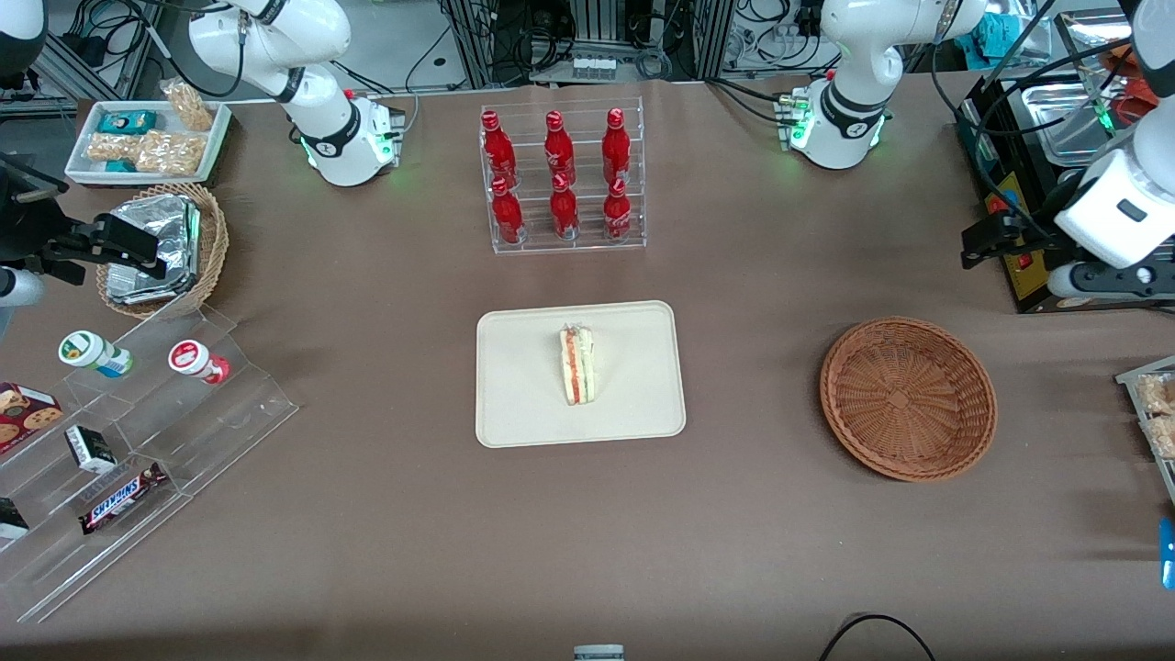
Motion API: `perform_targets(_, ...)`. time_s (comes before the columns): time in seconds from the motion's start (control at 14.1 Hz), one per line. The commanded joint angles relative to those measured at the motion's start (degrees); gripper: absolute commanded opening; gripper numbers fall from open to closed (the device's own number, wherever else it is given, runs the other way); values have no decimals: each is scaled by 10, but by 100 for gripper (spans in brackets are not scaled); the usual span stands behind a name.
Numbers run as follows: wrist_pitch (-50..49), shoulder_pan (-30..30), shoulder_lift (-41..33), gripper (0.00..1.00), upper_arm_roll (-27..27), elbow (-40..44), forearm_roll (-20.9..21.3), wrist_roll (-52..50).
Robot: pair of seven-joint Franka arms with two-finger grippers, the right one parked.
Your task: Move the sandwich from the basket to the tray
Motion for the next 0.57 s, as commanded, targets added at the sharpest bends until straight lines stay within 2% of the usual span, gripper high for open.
perform_targets(0.0,-15,6,6,100,13,38,6,10)
perform_targets(0.5,-32,5,-9,100,26,39,0,8)
